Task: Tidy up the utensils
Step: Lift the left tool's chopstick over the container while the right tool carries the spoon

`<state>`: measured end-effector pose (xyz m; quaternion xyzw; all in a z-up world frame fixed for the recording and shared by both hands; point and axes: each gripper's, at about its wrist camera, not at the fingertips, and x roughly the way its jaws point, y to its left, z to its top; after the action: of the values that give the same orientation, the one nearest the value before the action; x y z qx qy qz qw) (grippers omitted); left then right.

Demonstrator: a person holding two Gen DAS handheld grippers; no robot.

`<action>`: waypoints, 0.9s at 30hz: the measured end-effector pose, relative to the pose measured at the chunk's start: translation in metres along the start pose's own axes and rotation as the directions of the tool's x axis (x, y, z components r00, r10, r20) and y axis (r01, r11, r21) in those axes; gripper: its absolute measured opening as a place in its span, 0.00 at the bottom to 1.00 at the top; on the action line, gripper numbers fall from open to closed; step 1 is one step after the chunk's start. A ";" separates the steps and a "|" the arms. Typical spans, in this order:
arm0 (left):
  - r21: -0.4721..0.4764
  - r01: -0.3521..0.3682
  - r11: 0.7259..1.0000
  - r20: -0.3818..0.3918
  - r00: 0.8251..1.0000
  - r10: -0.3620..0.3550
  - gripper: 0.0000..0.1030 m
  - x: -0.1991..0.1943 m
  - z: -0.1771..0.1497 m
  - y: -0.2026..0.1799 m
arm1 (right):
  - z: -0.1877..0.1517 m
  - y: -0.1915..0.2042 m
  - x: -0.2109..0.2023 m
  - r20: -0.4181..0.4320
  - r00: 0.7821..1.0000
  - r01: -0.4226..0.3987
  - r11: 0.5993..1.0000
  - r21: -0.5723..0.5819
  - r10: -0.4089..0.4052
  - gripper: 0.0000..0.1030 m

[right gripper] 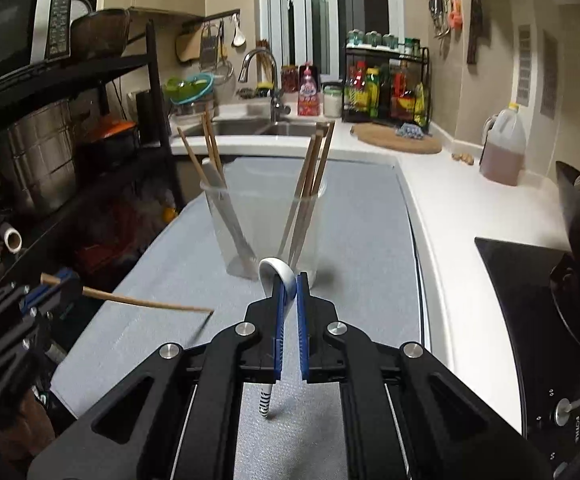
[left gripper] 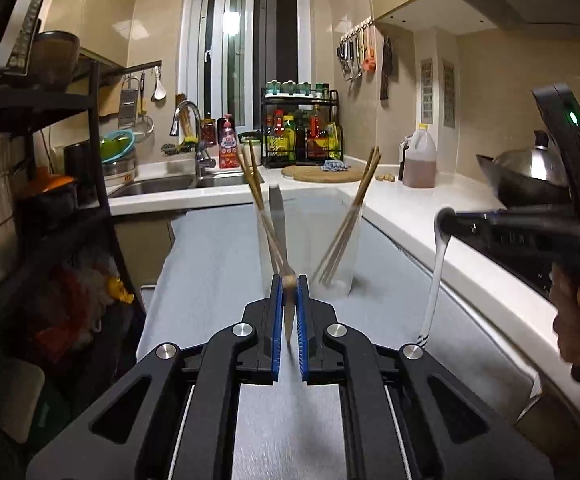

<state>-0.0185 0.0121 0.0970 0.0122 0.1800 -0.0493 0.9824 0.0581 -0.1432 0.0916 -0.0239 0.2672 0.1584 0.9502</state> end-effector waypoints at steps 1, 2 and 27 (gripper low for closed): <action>-0.002 0.015 1.000 -0.006 1.000 -0.015 0.06 0.001 0.013 0.002 | 0.002 0.001 -0.003 0.012 1.000 0.007 1.000 0.000 -0.007 0.06; -0.006 0.027 1.000 -0.011 1.000 -0.027 0.06 0.002 0.019 0.002 | 0.005 0.003 -0.007 0.025 1.000 0.015 1.000 -0.002 -0.015 0.06; -0.077 0.099 0.992 -0.083 0.991 -0.105 0.06 0.056 0.220 0.023 | 0.141 0.013 -0.011 0.293 0.950 0.090 0.994 0.068 -0.106 0.06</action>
<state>0.1135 0.0206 0.2826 -0.0309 0.2246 -0.0924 0.9696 0.1159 -0.1156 0.2182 0.0124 0.1247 0.1057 0.9865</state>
